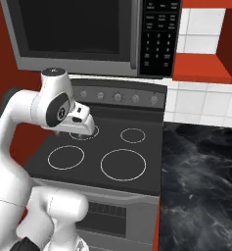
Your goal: Navigate to the sink.
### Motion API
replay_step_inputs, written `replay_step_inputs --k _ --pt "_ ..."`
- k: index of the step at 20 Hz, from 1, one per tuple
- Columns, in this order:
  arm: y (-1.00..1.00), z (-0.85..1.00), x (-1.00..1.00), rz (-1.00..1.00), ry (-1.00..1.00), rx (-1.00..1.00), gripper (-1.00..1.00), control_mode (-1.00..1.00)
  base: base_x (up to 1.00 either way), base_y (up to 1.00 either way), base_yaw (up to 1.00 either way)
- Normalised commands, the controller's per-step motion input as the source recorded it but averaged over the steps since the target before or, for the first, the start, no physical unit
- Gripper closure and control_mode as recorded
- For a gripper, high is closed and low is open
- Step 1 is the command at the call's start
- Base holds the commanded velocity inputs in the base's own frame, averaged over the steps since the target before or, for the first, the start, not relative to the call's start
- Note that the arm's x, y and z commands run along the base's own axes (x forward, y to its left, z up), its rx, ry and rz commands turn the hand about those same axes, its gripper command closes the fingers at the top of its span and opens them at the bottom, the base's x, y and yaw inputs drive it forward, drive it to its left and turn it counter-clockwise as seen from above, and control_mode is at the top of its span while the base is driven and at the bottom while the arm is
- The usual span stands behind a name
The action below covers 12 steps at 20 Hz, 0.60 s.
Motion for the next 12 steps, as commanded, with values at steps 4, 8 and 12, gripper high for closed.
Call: replay_step_inputs --k 4,8,12 --pt "-0.07 -0.55 -0.83 0.00 0.00 -0.01 -1.00 -1.00 0.00 0.00 0.00" --pt "0.11 -0.59 -0.63 0.01 0.00 -0.06 -1.00 -1.00 0.00 0.00 0.00" --pt "0.00 0.00 0.00 0.00 0.00 0.00 -1.00 1.00 -0.54 0.32 0.00"
